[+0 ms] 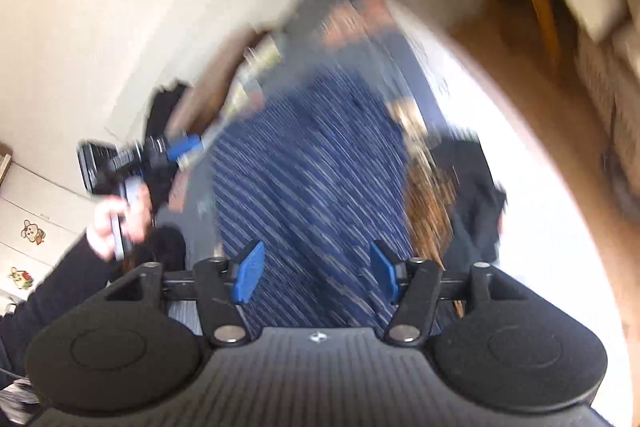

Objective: Fold clothes
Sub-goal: 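Carry the held navy shirt with the left gripper over the clothes stack, then lay the navy shirt on top of the stack and open the left gripper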

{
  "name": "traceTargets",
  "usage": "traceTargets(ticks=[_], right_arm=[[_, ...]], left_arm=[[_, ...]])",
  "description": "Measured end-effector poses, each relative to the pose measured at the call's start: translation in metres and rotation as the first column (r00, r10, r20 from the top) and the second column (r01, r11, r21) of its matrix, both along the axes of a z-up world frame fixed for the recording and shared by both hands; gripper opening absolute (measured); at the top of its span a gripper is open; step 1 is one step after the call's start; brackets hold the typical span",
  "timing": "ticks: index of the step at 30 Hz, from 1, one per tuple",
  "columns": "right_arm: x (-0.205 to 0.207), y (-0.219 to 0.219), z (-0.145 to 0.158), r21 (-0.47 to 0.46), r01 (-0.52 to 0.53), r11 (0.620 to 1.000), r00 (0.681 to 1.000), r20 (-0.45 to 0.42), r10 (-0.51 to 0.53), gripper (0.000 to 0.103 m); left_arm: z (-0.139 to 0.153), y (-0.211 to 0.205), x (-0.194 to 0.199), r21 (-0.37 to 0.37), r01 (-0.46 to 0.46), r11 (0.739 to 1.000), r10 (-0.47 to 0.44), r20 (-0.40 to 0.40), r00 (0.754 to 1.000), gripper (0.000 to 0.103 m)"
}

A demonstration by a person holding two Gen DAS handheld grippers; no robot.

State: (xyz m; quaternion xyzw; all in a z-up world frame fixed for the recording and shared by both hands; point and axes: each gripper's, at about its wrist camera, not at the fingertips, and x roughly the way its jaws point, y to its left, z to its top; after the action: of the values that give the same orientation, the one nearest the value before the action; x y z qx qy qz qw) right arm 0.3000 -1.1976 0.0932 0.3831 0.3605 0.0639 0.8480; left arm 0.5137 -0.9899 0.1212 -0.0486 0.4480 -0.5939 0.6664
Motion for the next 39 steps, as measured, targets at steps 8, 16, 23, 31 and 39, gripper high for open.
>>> traceTargets(ticks=[8, 16, 23, 31, 39], right_arm=[[0.103, 0.039, -0.025, 0.149, -0.058, 0.987, 0.983, 0.179, 0.031, 0.076], [0.154, 0.030, -0.093, 0.184, 0.032, 0.982, 0.999, 0.032, -0.038, 0.075], [0.127, -0.002, -0.108, 0.195, 0.152, 0.969, 0.986, 0.040, -0.163, 0.073], [0.090, 0.008, -0.076, 0.203, 0.143, 0.969, 0.973, 0.151, -0.175, 0.075], [0.047, 0.037, -0.107, 0.199, 0.114, 0.973, 0.980, 0.137, -0.143, 0.075]], left_arm=[[0.006, -0.006, -0.069, -0.070, 0.161, 0.984, -0.164, -0.044, 0.985, 0.079], [-0.056, -0.031, -0.035, -0.115, 0.149, 0.982, -0.177, -0.289, 0.941, 0.065], [-0.061, -0.042, 0.026, -0.134, 0.030, 0.991, -0.070, -0.301, 0.951, 0.063], [-0.028, -0.028, 0.020, -0.217, 0.016, 0.976, -0.082, -0.296, 0.952, 0.065], [-0.054, -0.008, -0.062, -0.205, 0.185, 0.961, -0.244, -0.315, 0.917, 0.076]])
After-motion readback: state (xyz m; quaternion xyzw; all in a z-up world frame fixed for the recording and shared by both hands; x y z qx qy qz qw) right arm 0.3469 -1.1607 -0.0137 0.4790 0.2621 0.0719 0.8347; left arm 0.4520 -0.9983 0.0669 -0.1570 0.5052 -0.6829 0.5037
